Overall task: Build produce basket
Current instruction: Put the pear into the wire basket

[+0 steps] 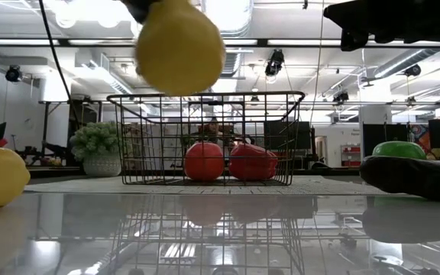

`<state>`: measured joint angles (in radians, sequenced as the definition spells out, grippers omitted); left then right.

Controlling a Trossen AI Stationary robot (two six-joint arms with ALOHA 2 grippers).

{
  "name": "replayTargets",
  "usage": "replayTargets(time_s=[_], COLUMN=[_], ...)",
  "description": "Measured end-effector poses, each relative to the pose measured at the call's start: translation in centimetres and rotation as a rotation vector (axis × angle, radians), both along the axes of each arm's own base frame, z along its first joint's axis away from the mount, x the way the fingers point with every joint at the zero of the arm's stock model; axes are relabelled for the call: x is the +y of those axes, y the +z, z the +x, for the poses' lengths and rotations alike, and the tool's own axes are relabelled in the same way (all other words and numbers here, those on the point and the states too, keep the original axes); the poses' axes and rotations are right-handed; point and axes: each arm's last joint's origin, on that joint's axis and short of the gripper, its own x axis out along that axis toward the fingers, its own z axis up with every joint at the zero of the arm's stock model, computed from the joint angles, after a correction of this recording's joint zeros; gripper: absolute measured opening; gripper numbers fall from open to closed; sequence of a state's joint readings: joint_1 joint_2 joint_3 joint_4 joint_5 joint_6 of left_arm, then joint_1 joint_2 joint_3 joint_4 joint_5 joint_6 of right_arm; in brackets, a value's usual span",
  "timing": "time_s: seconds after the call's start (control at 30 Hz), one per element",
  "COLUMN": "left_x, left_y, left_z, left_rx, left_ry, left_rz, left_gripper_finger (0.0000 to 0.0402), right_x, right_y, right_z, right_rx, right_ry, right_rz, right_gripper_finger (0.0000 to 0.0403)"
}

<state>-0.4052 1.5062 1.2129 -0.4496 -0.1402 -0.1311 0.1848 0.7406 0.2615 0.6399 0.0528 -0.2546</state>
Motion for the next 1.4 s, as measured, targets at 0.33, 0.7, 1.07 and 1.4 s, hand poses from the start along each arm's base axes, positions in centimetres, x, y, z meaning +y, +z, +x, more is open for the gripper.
replayTargets(time_s=[0.33, 0.7, 1.07, 1.4], left_x=[8.8, 16.5, 18.3, 18.7], left_y=[3.6, 0.2, -3.2, -5.9], left_z=[-0.5, -1.2, -1.1, -0.1], left_rx=[-0.114, 0.059, 0.223, 0.315], left_ry=[0.244, 0.572, 0.658, 0.68], left_rz=[0.0, 0.035, 0.109, 0.151], left_gripper_finger=[0.0093, 0.0093, 0.0093, 0.0104], right_x=[0.0, 0.0, 0.0, 0.0], right_y=[0.0, 0.0, -0.1, -0.1], right_z=[0.0, 0.0, 0.0, 0.0], right_rx=[0.0, 0.004, 0.013, 0.012], right_ry=[0.0, -0.001, 0.0, 0.0], right_rz=[0.0, 0.004, 0.018, 0.016], right_gripper_finger=[0.0009, 0.0009, 0.0009, 0.0009])
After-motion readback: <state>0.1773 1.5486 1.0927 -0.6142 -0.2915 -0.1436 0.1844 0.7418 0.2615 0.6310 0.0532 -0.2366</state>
